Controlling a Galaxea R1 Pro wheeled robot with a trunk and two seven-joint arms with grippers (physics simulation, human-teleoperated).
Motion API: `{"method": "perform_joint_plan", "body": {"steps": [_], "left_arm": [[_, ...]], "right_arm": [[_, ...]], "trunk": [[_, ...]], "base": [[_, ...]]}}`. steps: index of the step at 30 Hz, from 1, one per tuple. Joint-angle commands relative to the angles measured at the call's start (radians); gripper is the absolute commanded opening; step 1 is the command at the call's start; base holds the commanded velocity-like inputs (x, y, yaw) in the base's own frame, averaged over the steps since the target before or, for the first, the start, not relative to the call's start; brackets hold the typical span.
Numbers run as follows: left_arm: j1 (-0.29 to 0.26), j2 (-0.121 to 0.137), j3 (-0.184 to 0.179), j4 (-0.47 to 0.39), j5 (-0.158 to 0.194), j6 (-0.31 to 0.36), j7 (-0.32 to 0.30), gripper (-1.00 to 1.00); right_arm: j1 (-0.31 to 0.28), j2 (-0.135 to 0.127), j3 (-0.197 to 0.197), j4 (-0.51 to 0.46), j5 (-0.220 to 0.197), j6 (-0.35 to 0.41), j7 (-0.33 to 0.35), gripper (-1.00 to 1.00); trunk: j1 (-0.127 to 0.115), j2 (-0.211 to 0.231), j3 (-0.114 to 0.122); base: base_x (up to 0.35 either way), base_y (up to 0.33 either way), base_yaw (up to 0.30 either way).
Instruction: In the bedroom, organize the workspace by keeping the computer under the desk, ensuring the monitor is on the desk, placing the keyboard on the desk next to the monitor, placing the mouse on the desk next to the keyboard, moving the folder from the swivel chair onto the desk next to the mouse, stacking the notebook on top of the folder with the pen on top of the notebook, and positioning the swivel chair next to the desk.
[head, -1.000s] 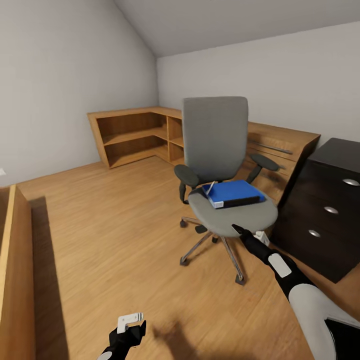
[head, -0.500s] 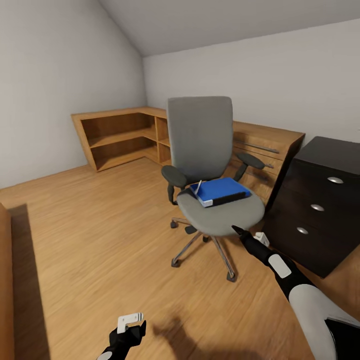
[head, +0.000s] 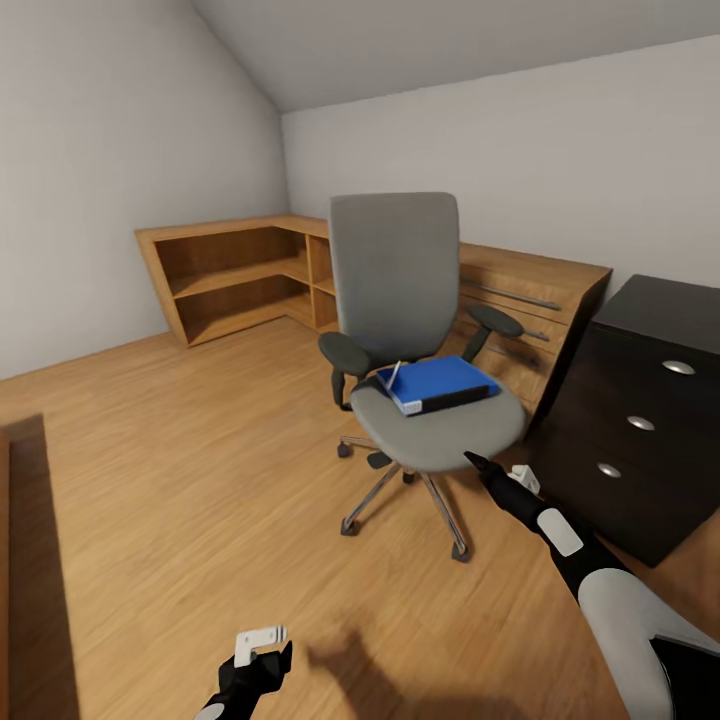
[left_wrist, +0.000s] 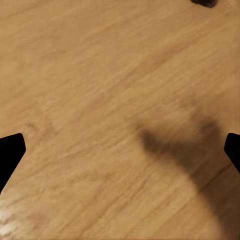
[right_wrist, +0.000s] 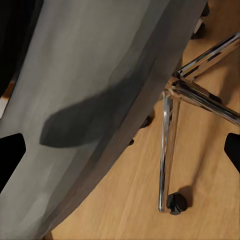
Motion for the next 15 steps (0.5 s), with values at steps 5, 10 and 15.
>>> {"method": "perform_joint_plan", "body": {"steps": [5, 10, 15], "left_arm": [[0.000, 0.000, -0.004, 0.001, 0.008, -0.003, 0.005, 1.00], [0.000, 0.000, -0.004, 0.001, 0.008, -0.003, 0.006, 1.00], [0.000, 0.000, -0.004, 0.001, 0.008, -0.003, 0.006, 1.00]], "right_arm": [[0.000, 0.001, -0.002, 0.002, 0.008, 0.006, -0.001, 1.00], [0.000, 0.002, -0.002, 0.002, 0.008, 0.006, -0.001, 1.00], [0.000, 0.002, -0.001, 0.002, 0.008, 0.006, -0.002, 1.00]], "trunk": [[0.000, 0.000, -0.001], [0.000, 0.000, -0.002], [0.000, 0.000, -0.007]], "base": [[0.029, 0.000, 0.000], [0.004, 0.000, 0.040], [0.001, 0.000, 0.153]]}}
